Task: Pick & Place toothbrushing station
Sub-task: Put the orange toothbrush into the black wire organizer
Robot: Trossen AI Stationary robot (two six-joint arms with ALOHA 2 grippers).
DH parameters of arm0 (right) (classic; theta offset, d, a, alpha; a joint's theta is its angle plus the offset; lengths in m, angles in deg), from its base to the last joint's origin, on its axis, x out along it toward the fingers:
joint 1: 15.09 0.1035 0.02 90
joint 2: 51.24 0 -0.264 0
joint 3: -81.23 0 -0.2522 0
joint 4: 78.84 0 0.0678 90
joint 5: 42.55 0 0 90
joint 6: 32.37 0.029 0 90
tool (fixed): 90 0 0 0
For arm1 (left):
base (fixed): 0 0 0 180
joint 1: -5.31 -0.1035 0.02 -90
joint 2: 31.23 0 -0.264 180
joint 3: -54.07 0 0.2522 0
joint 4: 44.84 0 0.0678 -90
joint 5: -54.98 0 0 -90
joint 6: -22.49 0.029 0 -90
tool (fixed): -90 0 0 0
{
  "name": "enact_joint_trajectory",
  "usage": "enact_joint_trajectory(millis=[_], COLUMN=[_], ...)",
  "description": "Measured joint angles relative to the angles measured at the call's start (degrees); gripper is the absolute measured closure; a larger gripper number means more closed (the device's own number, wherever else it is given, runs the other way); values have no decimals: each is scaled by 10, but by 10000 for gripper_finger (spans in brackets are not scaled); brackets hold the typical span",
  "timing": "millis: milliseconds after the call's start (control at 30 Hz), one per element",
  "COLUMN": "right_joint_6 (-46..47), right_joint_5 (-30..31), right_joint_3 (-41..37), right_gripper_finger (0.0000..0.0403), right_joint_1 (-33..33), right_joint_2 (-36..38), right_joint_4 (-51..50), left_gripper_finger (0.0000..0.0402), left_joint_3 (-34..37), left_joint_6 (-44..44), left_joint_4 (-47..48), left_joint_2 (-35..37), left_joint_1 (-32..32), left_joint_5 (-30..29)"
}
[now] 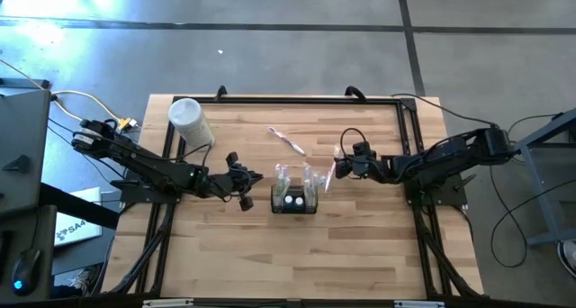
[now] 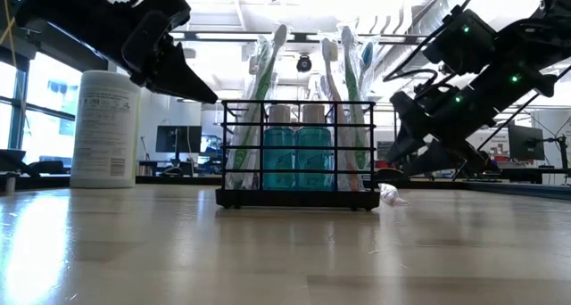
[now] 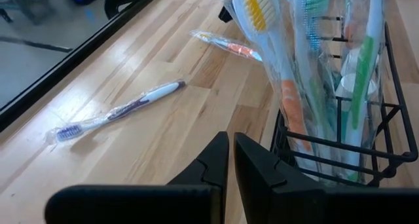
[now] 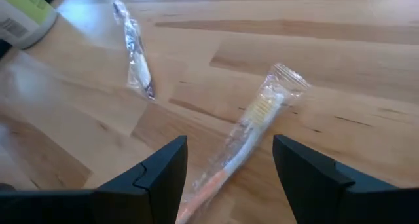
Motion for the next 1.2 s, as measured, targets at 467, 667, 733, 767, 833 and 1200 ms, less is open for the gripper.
enact_joint_trajectory(millis=[467, 667, 733, 767, 833, 1200], right_joint_6=[-8, -43, -33, -27, -24, -72], right_joint_5=[-39, -44, -38, -34, -30, -29], right_joint_3=[38, 111, 131, 140, 151, 157], right_gripper_finger=[186, 186, 186, 186, 186, 274], right_joint_1=[-22, -22, -22, -22, -21, -22], right_joint_2=[-91, -165, -183, -192, -203, -209], right_joint_4=[22, -17, -50, -66, -91, -141], left_gripper_finger=[380, 380, 380, 380, 380, 380], left_joint_3=[0, 0, 0, 0, 0, 0], left_joint_6=[34, 43, 43, 43, 43, 58], left_joint_4=[-19, -18, -16, -16, -16, -12], left_joint_2=[0, 0, 0, 0, 0, 0], left_joint_1=[0, 0, 0, 0, 0, 0], left_joint_5=[0, -10, -11, -12, -12, -12])
